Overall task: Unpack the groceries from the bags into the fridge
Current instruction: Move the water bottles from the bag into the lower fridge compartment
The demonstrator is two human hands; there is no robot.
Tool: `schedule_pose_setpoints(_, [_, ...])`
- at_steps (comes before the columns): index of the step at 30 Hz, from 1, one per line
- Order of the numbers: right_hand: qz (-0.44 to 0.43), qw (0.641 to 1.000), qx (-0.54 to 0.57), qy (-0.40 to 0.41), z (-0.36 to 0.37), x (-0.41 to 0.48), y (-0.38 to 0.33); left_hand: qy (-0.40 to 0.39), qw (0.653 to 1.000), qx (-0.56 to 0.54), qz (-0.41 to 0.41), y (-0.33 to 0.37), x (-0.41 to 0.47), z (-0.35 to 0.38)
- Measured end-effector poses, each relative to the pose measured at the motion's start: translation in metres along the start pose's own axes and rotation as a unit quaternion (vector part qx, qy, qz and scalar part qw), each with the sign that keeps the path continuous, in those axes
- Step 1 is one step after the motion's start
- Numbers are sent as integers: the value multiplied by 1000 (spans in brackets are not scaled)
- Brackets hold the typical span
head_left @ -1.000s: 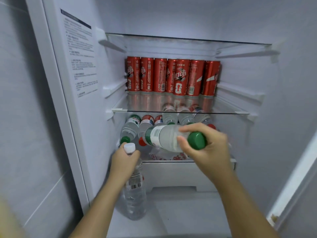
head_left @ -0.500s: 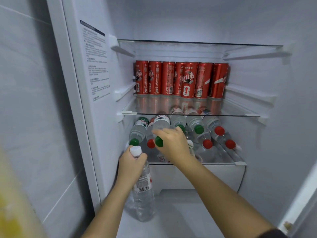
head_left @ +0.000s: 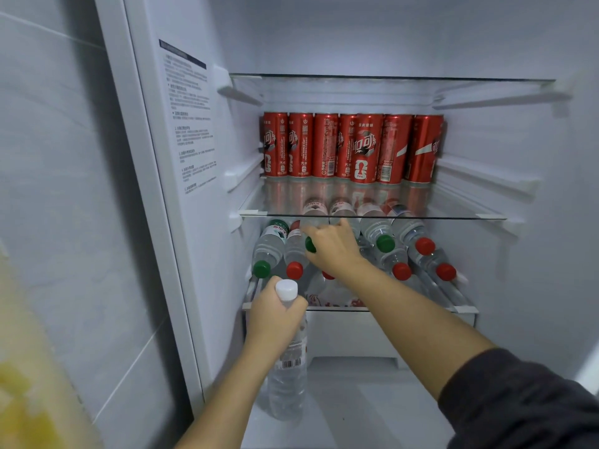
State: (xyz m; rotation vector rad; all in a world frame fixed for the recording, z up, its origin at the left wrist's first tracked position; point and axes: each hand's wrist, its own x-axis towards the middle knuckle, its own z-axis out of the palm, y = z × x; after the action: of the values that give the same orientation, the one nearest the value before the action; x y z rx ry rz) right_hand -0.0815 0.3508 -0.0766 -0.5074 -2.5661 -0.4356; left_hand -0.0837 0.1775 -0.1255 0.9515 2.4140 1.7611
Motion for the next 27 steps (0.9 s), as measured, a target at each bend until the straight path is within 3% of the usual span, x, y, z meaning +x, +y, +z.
schedule_pose_setpoints(6, [-5, 999, -13, -46, -6, -6, 5, -32, 999, 26, -14, -4, 8, -2])
schedule_pose_setpoints(11, [5, 995, 21, -101, -4, -16, 14, -74, 973, 219, 17, 5, 18, -18])
schedule_pose_setpoints(14, [10, 992, 49, -116, -6, -15, 14, -150, 944, 292, 8, 26, 22, -32])
schedule_pose_setpoints(18, [20, 989, 71, -127, -9, -13, 15, -217, 959, 182, 29, 49, 6, -50])
schedule_pose_setpoints(23, [32, 986, 90, -139, -12, -15, 13, -106, 970, 160, 147, 81, -22, -94])
schedule_pose_setpoints(27, [39, 985, 97, -138, -15, -16, 12, -39, 949, 177, 260, 102, -43, -121])
